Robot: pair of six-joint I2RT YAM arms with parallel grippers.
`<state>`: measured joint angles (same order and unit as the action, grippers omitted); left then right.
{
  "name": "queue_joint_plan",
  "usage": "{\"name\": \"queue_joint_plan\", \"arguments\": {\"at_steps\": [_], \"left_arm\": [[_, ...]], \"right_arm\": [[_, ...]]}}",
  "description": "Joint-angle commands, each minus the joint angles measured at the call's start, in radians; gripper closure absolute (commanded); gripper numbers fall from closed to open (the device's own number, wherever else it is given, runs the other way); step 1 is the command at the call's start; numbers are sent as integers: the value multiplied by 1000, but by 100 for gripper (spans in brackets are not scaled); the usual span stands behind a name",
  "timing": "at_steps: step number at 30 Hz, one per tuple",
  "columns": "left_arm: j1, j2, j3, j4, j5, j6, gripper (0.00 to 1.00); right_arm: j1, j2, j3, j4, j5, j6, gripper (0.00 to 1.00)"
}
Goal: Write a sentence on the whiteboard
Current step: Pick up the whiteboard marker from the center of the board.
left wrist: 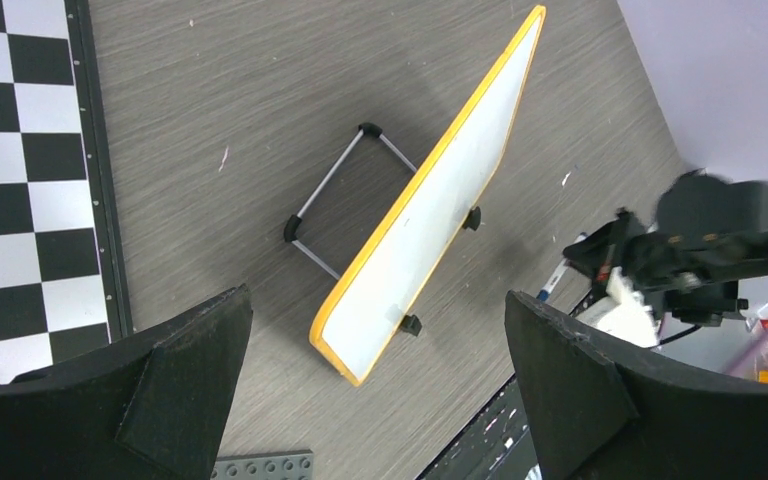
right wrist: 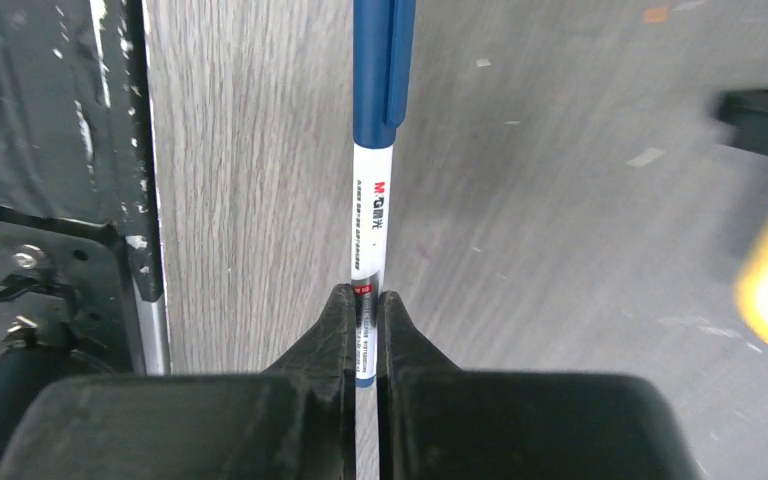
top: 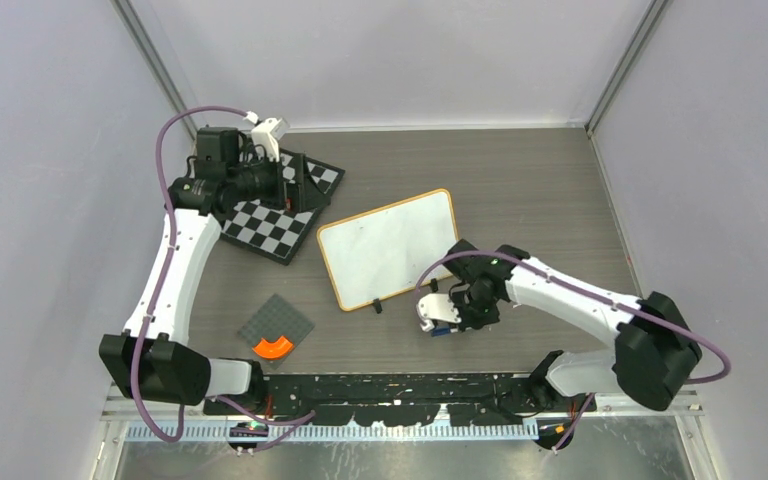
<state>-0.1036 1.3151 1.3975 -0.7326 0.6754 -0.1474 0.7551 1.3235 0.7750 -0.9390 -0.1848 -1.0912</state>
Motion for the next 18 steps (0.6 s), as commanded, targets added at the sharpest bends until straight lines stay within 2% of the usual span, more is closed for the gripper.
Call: {"name": "queue_joint_plan", "arguments": {"at_steps": [1, 5, 8, 12, 15, 16, 18], "left_arm": [[1, 0, 62, -95, 38, 80, 0], [0, -30, 48, -108, 164, 124, 0], [1, -57, 49, -124, 186, 156, 0], [-1, -20, 196, -369, 294, 342, 0], [-31, -15, 249, -554, 377, 524, 0], [-59, -29, 240, -558, 377, 558, 2], [-143, -84, 187, -467, 321, 572, 4]], "right_arm": [[-1, -92, 196, -189, -66, 87, 100], [-6, -55, 358, -291, -139, 197, 100], [-17, -30, 463, -333, -227, 302, 100], [-44, -19, 576, -332, -362, 478, 100], [-105, -7, 624, -328, -506, 571, 100], [-125, -4, 632, -329, -556, 595, 100], [-154, 2, 637, -327, -650, 640, 100]]}}
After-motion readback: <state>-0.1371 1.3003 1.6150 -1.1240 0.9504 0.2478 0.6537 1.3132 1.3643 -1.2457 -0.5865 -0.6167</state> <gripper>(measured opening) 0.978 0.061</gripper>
